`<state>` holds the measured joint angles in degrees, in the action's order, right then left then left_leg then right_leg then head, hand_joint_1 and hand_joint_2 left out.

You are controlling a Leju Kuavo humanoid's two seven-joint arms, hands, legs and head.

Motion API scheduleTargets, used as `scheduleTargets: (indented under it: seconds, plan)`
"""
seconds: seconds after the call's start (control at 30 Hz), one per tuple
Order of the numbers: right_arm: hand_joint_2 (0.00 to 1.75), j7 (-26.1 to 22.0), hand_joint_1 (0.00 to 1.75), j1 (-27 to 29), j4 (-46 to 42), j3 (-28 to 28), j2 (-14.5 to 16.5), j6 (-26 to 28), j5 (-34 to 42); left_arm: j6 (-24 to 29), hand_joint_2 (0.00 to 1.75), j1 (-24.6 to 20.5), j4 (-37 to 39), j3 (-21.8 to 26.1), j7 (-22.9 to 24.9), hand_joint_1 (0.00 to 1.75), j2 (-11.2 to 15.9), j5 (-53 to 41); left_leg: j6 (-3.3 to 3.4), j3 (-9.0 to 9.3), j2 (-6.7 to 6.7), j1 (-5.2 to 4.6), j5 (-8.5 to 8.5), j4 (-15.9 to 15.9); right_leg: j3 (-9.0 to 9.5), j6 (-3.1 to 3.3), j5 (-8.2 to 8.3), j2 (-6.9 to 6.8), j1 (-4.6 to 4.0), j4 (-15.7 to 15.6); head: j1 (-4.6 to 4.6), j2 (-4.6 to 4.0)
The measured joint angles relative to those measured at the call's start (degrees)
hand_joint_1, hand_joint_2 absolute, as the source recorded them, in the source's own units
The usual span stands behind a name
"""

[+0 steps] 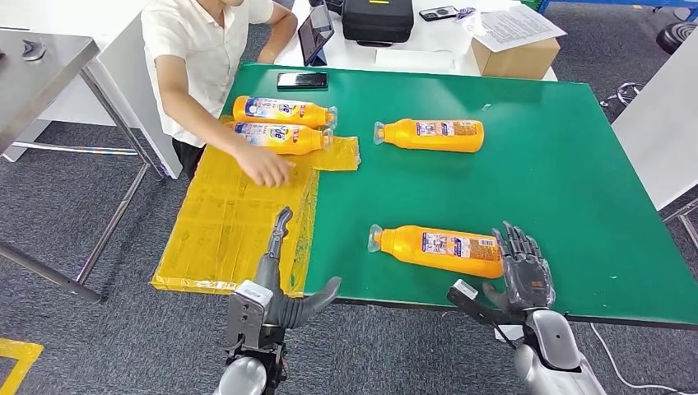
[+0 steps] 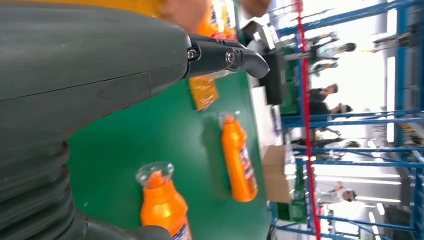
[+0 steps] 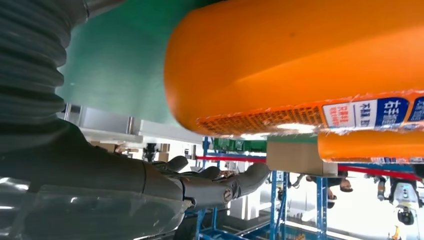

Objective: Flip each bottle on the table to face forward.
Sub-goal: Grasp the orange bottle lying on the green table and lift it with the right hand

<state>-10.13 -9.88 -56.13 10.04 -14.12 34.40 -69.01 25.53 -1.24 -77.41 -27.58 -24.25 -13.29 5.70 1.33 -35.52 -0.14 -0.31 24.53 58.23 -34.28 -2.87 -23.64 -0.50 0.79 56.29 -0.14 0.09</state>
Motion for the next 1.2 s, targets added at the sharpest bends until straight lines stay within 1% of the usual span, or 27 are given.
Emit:
scheduleTargets:
  seconds: [0.1, 0.23, 0.4, 0.6, 0.67, 0.83, 0.9, 0.93, 0.97, 1.03, 1.07, 1.1, 1.2]
  plan:
    - [1.75, 0.68, 0.00, -1.60, 2.42, 1.15, -0.01, -0.07, -1.01, -0.52, 1.75, -0.32, 0.77, -0.05, 0.56, 0.00, -0.04, 1.34, 0.00, 0.01, 0.02, 0.00, 0.00, 0.00, 0.00, 0.00, 0.00, 0.02, 0.00, -0.01, 0.00, 0.00]
    - [1.75, 0.40, 0.00, -3.49, 4.67, 2.81, 0.10, -0.62, -0.85, -0.57, 1.75, -0.85, 1.44, -0.15, 0.21, 0.00, -0.04, 1.99, 0.00, 0.06, 0.04, -0.01, 0.01, 0.00, 0.05, 0.00, 0.00, 0.02, 0.01, -0.01, 0.01, 0.00]
    - [1.75, 1.55, 0.00, -5.22, 6.01, 4.64, 0.24, -2.32, -0.59, -0.58, 1.75, -0.98, 1.59, -0.59, 0.60, 0.00, -0.08, 2.71, 0.00, 0.18, 0.10, -0.01, 0.01, 0.00, 0.14, 0.00, 0.02, 0.03, 0.00, -0.01, 0.01, 0.00]
    - [1.75, 2.28, 0.00, -6.32, 7.04, 5.86, 0.24, -2.89, -0.75, -0.61, 1.75, -1.07, 1.59, -0.99, 0.86, 0.00, -0.07, 2.82, 0.00, 0.24, 0.13, 0.00, 0.01, 0.00, 0.19, 0.00, 0.02, 0.03, 0.00, -0.01, 0.00, 0.00]
    - [1.75, 2.79, 0.00, -6.71, 7.34, 6.02, 0.25, -4.22, -0.28, -0.67, 1.75, -1.07, 1.59, -1.01, 1.00, 0.00, -0.06, 2.89, 0.00, 0.27, 0.17, 0.00, 0.01, 0.00, 0.21, 0.00, 0.03, 0.05, 0.00, -0.01, 0.00, 0.00]
    - [1.75, 4.55, 0.00, -9.12, 8.53, 6.98, 0.25, -10.78, 1.23, -1.11, 1.75, -1.07, 1.59, -1.01, 1.80, 0.00, -0.06, 2.92, 0.00, 0.62, 0.40, 0.00, 0.11, 0.00, 0.41, 0.01, 0.03, 0.27, 0.00, -0.05, 0.01, 0.00]
    - [1.75, 4.81, 0.00, -10.04, 9.22, 7.38, 0.23, -12.41, 1.67, -1.32, 1.75, -1.07, 1.59, -1.01, 1.97, 0.00, -0.06, 2.93, 0.01, 0.74, 0.48, 0.00, 0.13, 0.00, 0.48, 0.02, 0.03, 0.31, 0.00, -0.07, 0.01, 0.00]
    - [1.75, 4.88, 0.05, -10.38, 9.55, 7.54, 0.22, -12.90, 1.88, -1.44, 1.75, -1.07, 1.59, -1.01, 2.06, 0.00, -0.06, 2.93, 0.02, 0.78, 0.50, -0.01, 0.13, 0.00, 0.52, 0.02, 0.04, 0.32, 0.00, -0.08, 0.01, 0.00]
    - [1.75, 4.93, 0.38, -10.72, 9.89, 7.69, 0.22, -13.49, 2.17, -1.55, 1.75, -1.07, 1.59, -1.01, 2.17, 0.00, -0.06, 2.92, 0.03, 0.81, 0.51, -0.01, 0.12, 0.00, 0.55, 0.03, 0.05, 0.33, 0.00, -0.08, 0.01, 0.00]
    - [1.75, 5.00, 1.12, -11.44, 10.72, 7.99, 0.21, -15.61, 3.07, -1.80, 1.75, -1.07, 1.58, -1.02, 2.43, 0.00, -0.06, 2.89, 0.05, 0.92, 0.57, -0.01, 0.11, -0.01, 0.65, 0.05, 0.09, 0.39, 0.00, -0.09, 0.01, 0.00]
    - [1.75, 4.99, 1.44, -11.81, 11.17, 8.20, 0.20, -17.19, 3.63, -1.98, 1.75, -1.07, 1.57, -1.03, 2.55, 0.00, -0.06, 2.87, 0.05, 1.00, 0.61, -0.01, 0.11, -0.01, 0.69, 0.08, 0.11, 0.43, 0.00, -0.10, 0.01, 0.00]
    - [1.75, 4.95, 1.48, -12.13, 11.59, 8.43, 0.14, -18.77, 4.18, -2.21, 1.75, -1.08, 1.57, -1.04, 2.64, 0.00, -0.06, 2.85, 0.05, 1.07, 0.65, -0.01, 0.11, -0.01, 0.74, 0.11, 0.14, 0.47, 0.00, -0.11, 0.01, 0.00]
    - [1.75, 4.68, 1.48, -12.81, 12.51, 9.10, -0.18, -21.56, 5.41, -2.70, 1.75, -1.08, 1.56, -1.10, 2.78, 0.00, -0.06, 2.84, 0.05, 1.21, 0.69, -0.01, 0.12, -0.01, 0.66, 0.16, 0.15, 0.51, 0.00, -0.13, 0.01, 0.00]
